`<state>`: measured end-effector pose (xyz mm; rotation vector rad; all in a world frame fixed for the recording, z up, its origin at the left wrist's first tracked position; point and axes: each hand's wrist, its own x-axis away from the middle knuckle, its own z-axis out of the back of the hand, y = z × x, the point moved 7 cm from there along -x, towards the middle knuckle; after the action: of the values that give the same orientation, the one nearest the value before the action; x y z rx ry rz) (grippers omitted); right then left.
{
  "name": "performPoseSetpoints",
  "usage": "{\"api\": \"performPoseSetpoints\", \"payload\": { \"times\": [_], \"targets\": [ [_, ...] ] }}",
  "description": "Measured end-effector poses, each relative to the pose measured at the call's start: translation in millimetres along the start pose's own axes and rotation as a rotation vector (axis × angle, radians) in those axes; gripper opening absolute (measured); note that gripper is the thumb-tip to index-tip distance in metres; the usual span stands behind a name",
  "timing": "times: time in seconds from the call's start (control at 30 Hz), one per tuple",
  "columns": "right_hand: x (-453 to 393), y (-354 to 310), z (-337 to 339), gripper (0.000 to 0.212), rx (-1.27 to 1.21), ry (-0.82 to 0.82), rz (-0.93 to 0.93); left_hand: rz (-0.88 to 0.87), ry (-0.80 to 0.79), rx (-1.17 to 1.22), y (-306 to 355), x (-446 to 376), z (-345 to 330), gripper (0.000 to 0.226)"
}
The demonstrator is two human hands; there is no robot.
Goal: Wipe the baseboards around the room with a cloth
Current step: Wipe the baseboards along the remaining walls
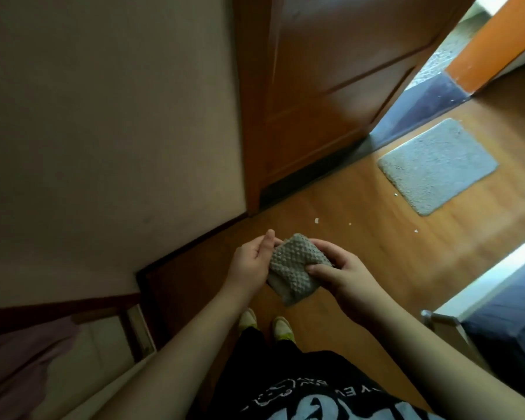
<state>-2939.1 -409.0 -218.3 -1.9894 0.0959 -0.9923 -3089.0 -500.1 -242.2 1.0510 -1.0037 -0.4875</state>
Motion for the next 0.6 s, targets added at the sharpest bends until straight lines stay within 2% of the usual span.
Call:
{"api": "performPoseSetpoints", "payload": {
  "times": [0.13,0.3,0.47,0.6],
  "targets": [
    [9.6,-7.0,28.0,0.041,-0.206,0.113,0.024,0.062,-0.064,-0.089,-0.1,-30.8,-4.6,0.038],
    [29.9,-13.2,72.4,0.043,-0.350,0.255,0.144,0.009,-0.246,-0.298,17.5,-55.1,-38.9,0.009],
    [45.1,-15.6,114.7,0.054,-0.420,0.344,0.215,-0.098,-0.395,-0.274,65.7,-61.3,-101.4,0.017],
    [49.8,-24.7,157.9,0.050,-0.445,0.342,0.259,-0.159,-0.487,-0.236,104.5,-75.7,-159.8,0.020]
  ]
}}
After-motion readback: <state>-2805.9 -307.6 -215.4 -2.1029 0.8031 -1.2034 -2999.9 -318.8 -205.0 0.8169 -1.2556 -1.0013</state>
